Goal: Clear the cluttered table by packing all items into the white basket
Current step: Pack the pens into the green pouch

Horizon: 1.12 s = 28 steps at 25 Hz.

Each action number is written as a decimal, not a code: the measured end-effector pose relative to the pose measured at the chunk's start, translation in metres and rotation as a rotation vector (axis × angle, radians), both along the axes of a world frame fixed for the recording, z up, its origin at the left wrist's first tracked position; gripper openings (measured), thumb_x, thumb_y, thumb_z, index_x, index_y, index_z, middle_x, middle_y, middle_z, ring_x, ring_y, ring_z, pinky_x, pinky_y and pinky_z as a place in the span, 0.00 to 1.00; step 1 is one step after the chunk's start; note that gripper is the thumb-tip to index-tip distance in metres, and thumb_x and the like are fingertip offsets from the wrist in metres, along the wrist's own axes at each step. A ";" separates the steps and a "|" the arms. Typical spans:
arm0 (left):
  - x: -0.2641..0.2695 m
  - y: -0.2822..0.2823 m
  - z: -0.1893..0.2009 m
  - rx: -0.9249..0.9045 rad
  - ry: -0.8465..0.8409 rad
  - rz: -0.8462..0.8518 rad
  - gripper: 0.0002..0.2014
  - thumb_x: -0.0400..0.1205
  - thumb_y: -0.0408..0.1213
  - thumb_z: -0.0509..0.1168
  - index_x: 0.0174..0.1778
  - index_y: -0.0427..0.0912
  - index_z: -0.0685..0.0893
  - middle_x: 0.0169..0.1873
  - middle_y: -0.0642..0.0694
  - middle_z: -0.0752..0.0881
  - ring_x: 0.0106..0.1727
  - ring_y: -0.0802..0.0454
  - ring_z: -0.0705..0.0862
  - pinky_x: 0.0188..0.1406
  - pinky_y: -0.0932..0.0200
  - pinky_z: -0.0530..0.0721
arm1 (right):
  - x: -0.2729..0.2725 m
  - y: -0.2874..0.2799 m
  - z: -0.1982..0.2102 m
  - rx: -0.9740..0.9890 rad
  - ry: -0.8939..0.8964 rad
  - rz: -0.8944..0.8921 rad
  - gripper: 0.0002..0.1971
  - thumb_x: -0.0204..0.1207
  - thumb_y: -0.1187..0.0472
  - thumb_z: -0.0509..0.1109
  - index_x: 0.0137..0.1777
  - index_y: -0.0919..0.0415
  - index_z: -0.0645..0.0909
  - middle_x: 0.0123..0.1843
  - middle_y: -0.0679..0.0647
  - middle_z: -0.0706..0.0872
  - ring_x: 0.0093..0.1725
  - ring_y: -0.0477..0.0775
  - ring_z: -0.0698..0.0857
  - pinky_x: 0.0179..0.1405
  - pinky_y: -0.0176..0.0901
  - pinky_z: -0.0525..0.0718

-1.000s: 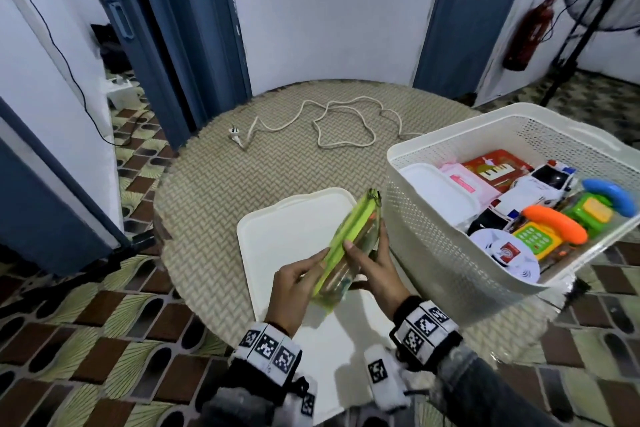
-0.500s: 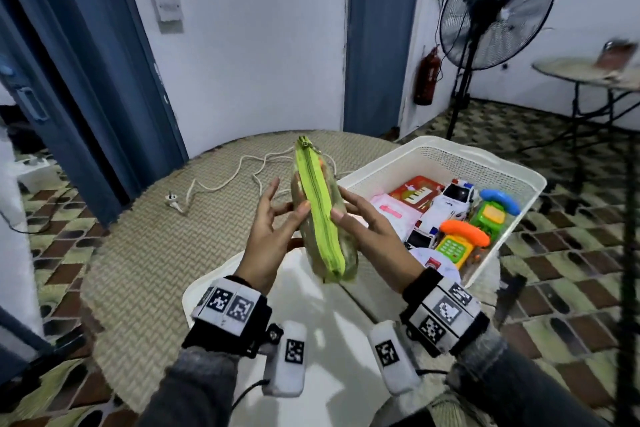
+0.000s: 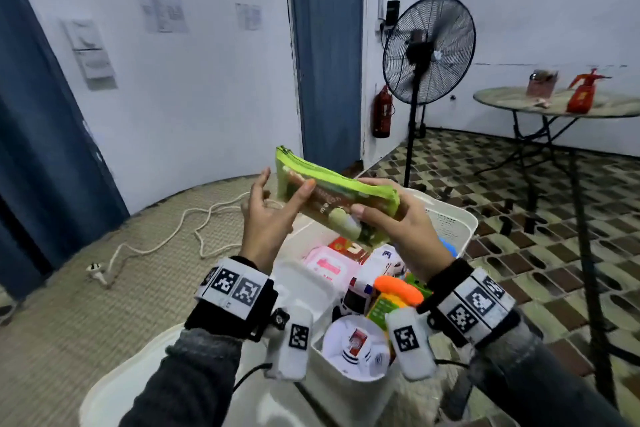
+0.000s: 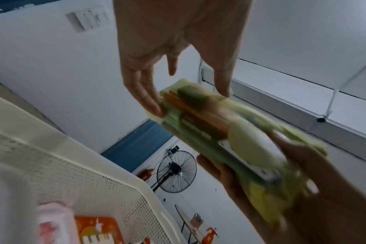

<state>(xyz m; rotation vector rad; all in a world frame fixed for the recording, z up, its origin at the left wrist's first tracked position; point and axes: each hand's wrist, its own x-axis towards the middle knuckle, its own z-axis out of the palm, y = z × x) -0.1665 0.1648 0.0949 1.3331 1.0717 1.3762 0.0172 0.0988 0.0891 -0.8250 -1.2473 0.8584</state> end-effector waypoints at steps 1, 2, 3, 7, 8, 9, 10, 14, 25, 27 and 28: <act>0.009 0.010 0.004 -0.002 0.034 0.010 0.45 0.62 0.57 0.78 0.76 0.59 0.69 0.71 0.46 0.70 0.58 0.55 0.83 0.52 0.53 0.85 | 0.018 0.009 0.002 -0.007 0.009 0.013 0.17 0.65 0.66 0.76 0.56 0.58 0.84 0.53 0.55 0.90 0.53 0.52 0.87 0.57 0.46 0.84; 0.015 0.017 0.006 -0.009 0.055 0.001 0.43 0.64 0.55 0.77 0.76 0.55 0.70 0.70 0.46 0.73 0.58 0.57 0.81 0.55 0.55 0.84 | 0.031 0.016 0.003 -0.021 0.012 0.032 0.17 0.65 0.66 0.76 0.55 0.58 0.85 0.52 0.56 0.90 0.53 0.53 0.87 0.58 0.48 0.84; 0.026 0.027 0.009 -0.007 0.076 -0.011 0.40 0.67 0.52 0.76 0.76 0.52 0.71 0.68 0.45 0.77 0.58 0.57 0.81 0.51 0.61 0.83 | 0.048 0.026 0.004 -0.035 0.013 0.050 0.16 0.65 0.65 0.76 0.54 0.59 0.85 0.52 0.57 0.90 0.52 0.54 0.87 0.58 0.49 0.84; 0.070 0.046 0.013 -0.029 0.117 -0.080 0.35 0.66 0.52 0.80 0.68 0.45 0.77 0.54 0.45 0.87 0.46 0.59 0.85 0.31 0.73 0.80 | 0.117 0.056 0.012 -0.150 0.081 0.160 0.13 0.65 0.62 0.77 0.50 0.64 0.87 0.47 0.60 0.89 0.46 0.56 0.87 0.51 0.51 0.85; 0.082 0.049 0.014 -0.049 0.116 -0.076 0.36 0.63 0.53 0.81 0.65 0.45 0.78 0.52 0.44 0.87 0.43 0.60 0.86 0.30 0.71 0.81 | 0.133 0.064 0.013 -0.170 0.089 0.202 0.14 0.67 0.61 0.76 0.52 0.66 0.85 0.48 0.61 0.88 0.45 0.56 0.87 0.47 0.51 0.87; 0.092 0.051 0.013 -0.054 0.105 -0.047 0.33 0.64 0.51 0.81 0.62 0.44 0.79 0.50 0.44 0.87 0.39 0.61 0.87 0.29 0.71 0.81 | 0.148 0.072 0.013 -0.189 0.088 0.246 0.16 0.70 0.58 0.75 0.55 0.67 0.84 0.49 0.62 0.88 0.44 0.56 0.87 0.41 0.50 0.89; 0.100 0.051 0.012 -0.048 0.095 -0.005 0.29 0.66 0.47 0.80 0.60 0.43 0.79 0.48 0.43 0.87 0.36 0.63 0.87 0.27 0.71 0.80 | 0.158 0.080 0.013 -0.208 0.061 0.276 0.20 0.71 0.54 0.75 0.58 0.66 0.82 0.50 0.62 0.88 0.43 0.56 0.87 0.36 0.48 0.88; 0.132 0.058 0.004 -0.054 0.053 0.211 0.31 0.63 0.43 0.79 0.60 0.40 0.76 0.47 0.41 0.86 0.42 0.54 0.85 0.30 0.72 0.82 | 0.201 0.113 0.015 -0.245 -0.303 0.409 0.23 0.68 0.57 0.79 0.63 0.61 0.81 0.55 0.53 0.90 0.53 0.54 0.89 0.48 0.43 0.86; 0.125 0.086 -0.043 -0.266 0.259 0.335 0.20 0.71 0.31 0.76 0.54 0.38 0.74 0.47 0.33 0.86 0.37 0.44 0.87 0.22 0.54 0.87 | 0.201 0.224 -0.001 -0.322 -0.751 0.354 0.15 0.62 0.62 0.84 0.45 0.54 0.83 0.46 0.53 0.90 0.50 0.55 0.89 0.57 0.53 0.86; 0.121 0.095 -0.049 -0.318 0.303 0.360 0.18 0.71 0.31 0.76 0.48 0.39 0.72 0.44 0.36 0.86 0.36 0.42 0.87 0.21 0.53 0.87 | 0.190 0.242 -0.002 -0.367 -0.853 0.299 0.17 0.59 0.62 0.86 0.45 0.58 0.83 0.42 0.53 0.88 0.46 0.55 0.89 0.46 0.47 0.89; 0.119 0.102 -0.053 -0.338 0.351 0.388 0.18 0.71 0.31 0.76 0.48 0.39 0.73 0.42 0.37 0.85 0.37 0.41 0.87 0.23 0.52 0.87 | 0.184 0.251 -0.003 -0.401 -0.916 0.262 0.19 0.59 0.63 0.86 0.47 0.61 0.82 0.40 0.53 0.87 0.44 0.55 0.88 0.40 0.45 0.89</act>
